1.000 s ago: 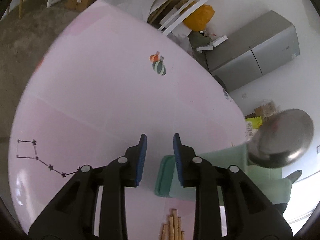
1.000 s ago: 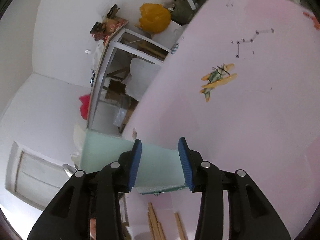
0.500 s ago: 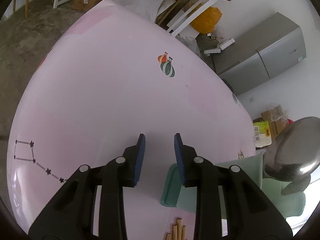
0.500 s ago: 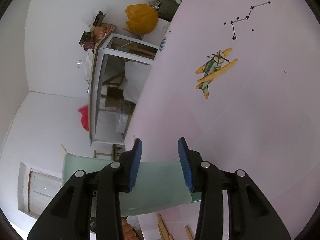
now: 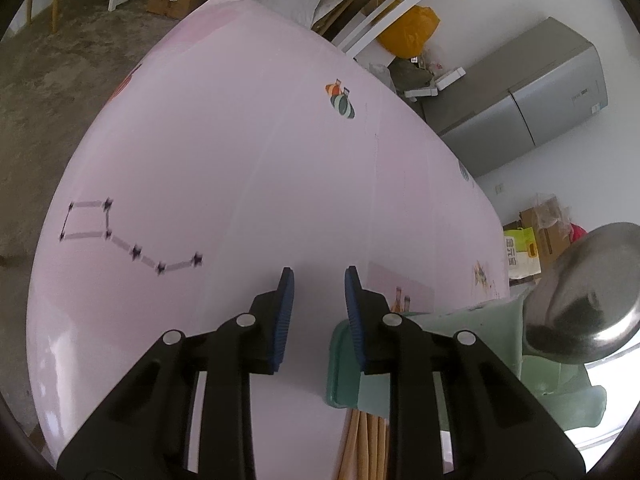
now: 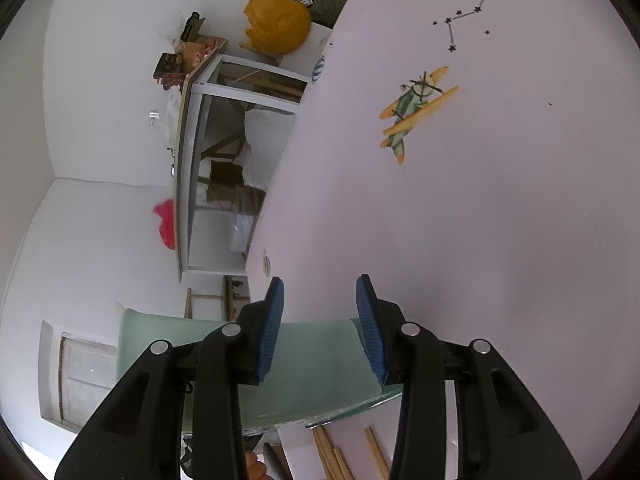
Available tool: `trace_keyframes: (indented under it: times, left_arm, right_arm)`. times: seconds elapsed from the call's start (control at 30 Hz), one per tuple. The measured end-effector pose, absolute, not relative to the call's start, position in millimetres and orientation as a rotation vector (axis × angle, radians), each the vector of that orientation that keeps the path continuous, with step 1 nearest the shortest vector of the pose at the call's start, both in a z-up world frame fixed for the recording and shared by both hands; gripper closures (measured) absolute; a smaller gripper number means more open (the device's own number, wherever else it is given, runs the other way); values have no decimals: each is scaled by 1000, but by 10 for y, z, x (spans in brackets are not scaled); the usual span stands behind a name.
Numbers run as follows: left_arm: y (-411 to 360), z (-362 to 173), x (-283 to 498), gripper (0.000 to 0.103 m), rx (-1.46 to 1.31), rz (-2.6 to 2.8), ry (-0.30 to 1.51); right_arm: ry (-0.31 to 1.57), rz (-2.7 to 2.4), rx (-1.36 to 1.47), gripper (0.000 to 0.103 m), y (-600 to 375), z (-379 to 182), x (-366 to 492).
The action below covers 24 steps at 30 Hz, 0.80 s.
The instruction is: Organize utensils
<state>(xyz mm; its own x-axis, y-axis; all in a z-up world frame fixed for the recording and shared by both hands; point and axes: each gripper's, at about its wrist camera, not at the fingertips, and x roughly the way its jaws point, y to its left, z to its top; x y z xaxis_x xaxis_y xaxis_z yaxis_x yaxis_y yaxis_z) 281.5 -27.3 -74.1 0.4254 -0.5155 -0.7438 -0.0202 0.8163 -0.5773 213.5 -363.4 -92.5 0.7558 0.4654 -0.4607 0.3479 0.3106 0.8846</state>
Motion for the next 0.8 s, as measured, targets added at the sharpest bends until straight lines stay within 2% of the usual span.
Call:
trace_keyframes:
  times: [0.47,0.8]
  left_arm:
    - [-188,-765,2560,82,-573,-321,1108]
    - [-221,-732,2540,91,-571,-311,1083]
  right_arm:
    - [778,97,1309,65,-3596,-962,2018]
    - [774,93,1331,65,-3594,-1010,2025]
